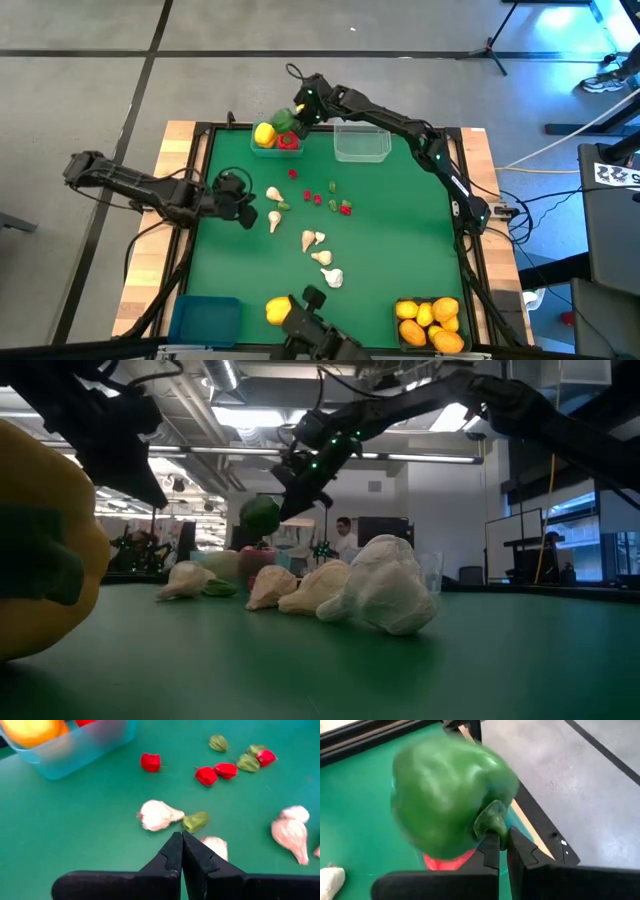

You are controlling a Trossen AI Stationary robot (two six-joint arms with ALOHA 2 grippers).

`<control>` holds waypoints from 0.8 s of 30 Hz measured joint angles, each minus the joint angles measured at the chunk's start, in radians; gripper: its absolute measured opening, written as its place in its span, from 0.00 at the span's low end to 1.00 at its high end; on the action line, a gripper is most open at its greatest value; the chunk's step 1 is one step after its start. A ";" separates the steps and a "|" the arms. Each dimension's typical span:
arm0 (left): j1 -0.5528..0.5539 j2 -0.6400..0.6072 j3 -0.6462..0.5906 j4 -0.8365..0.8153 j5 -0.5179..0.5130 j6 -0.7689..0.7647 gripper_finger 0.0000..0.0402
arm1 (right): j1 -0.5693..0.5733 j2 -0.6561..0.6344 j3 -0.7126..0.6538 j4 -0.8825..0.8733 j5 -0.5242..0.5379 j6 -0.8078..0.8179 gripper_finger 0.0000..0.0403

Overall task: Sort produce into baskets
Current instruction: Put the green bell pepper into the green bin

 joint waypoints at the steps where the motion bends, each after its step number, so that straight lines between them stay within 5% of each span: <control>1: 0.012 0.000 0.000 0.001 0.000 0.000 0.00 | -0.001 0.005 0.002 0.019 0.002 -0.002 0.00; 24: 0.136 0.000 0.000 0.000 -0.003 0.055 0.00 | -0.038 0.059 0.001 -0.110 0.006 -0.049 0.04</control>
